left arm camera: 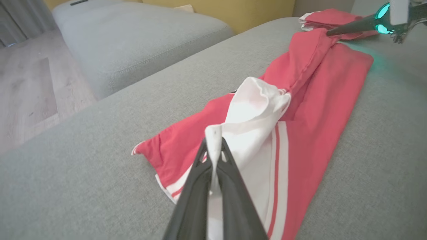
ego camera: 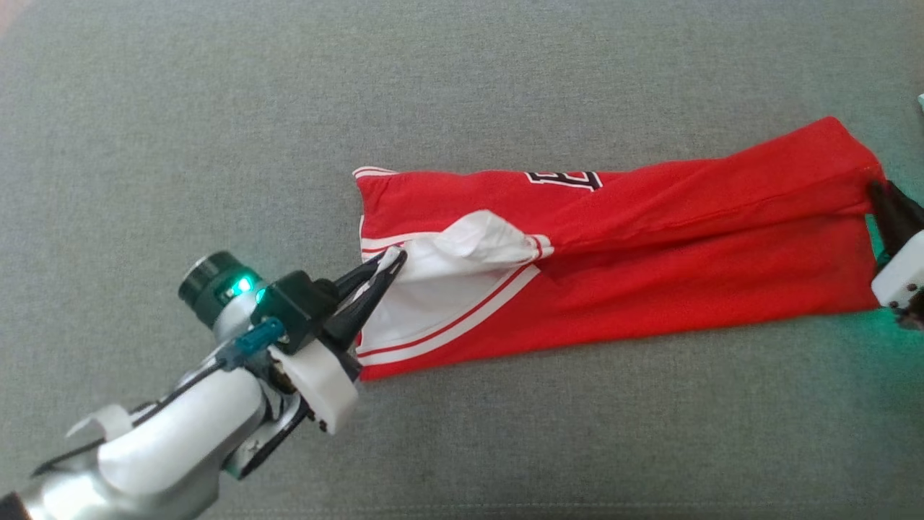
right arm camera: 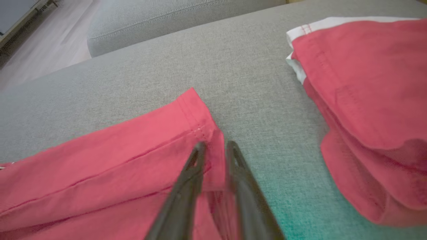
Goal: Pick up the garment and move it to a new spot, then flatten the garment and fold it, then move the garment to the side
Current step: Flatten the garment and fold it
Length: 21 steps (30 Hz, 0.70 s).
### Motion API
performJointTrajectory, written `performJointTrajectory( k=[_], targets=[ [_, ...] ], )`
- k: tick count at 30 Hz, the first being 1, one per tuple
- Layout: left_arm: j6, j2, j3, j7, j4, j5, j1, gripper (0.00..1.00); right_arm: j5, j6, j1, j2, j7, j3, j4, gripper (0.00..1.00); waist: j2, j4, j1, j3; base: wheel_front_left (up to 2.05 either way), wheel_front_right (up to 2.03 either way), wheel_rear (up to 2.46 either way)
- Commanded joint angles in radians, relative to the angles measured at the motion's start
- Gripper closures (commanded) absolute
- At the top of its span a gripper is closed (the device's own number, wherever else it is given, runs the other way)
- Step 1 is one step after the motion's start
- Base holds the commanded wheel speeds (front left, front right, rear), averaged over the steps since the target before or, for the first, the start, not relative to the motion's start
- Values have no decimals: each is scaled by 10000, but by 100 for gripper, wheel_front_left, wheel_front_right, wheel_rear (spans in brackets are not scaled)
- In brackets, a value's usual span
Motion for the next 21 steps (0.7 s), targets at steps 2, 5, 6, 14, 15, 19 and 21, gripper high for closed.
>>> performJointTrajectory(
  k=[2, 5, 6, 14, 15, 19, 21],
  targets=[
    [221, 72, 469, -35, 110, -213, -53, 0, -138, 67, 208, -59, -113, -100, -318, 0, -1, -10, 0, -60, 0, 0, 0],
    [599, -243, 696, -81, 389, -443, 315, 0, -243, 67, 432, 124, -405, -302, -390, 0, -1, -43, 0, -287, 0, 0, 0],
    [779, -333, 822, -97, 446, -528, 486, 0, -275, 67, 557, 171, -505, -350, -448, 0, -1, -64, 0, -384, 0, 0, 0],
    [2557, -1468, 3459, -145, -78, -831, 3162, 0, -1040, 67, 2227, 853, -2116, -574, -1438, 0, -1, -338, 0, -1645, 0, 0, 0],
    [2635, -1613, 3786, -146, -169, -705, 3519, 0, -1144, 67, 2412, 966, -2299, -619, -1507, 0, -1, -355, 0, -1782, 0, 0, 0],
    [2797, -2212, 4998, -147, -382, -60, 4799, 0, -1503, 67, 3099, 1435, -2779, -856, -1668, 0, -1, -347, 0, -2229, 0, 0, 0],
    [2793, -2534, 5595, -147, -494, 363, 5319, 0, -1683, 67, 3372, 1613, -2897, -990, -1721, 0, -1, -304, 0, -2341, 0, 0, 0]
  ],
)
